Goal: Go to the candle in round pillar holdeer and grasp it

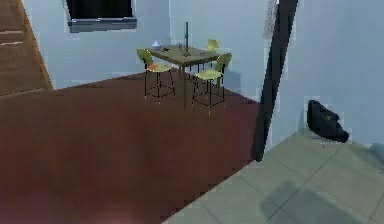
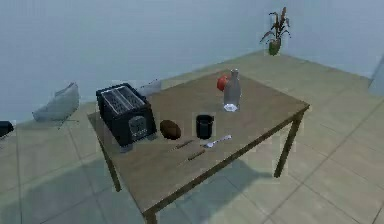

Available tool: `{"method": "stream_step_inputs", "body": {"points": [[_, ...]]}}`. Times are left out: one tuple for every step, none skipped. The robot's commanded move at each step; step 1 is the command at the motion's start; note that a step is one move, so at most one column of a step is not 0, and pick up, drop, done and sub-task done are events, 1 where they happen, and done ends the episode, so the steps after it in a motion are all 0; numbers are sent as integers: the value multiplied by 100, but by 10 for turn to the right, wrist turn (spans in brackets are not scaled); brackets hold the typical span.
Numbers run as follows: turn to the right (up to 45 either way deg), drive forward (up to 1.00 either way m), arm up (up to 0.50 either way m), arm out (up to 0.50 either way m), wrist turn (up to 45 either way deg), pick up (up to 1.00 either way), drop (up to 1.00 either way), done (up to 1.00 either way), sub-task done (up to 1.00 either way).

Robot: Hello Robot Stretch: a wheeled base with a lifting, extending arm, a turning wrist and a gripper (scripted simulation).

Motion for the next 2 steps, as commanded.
{"method": "stream_step_inputs", "body": {"points": [[0,100,0,0,0,0,0,0,0],[0,100,0,0,0,0,0,0,0]]}}
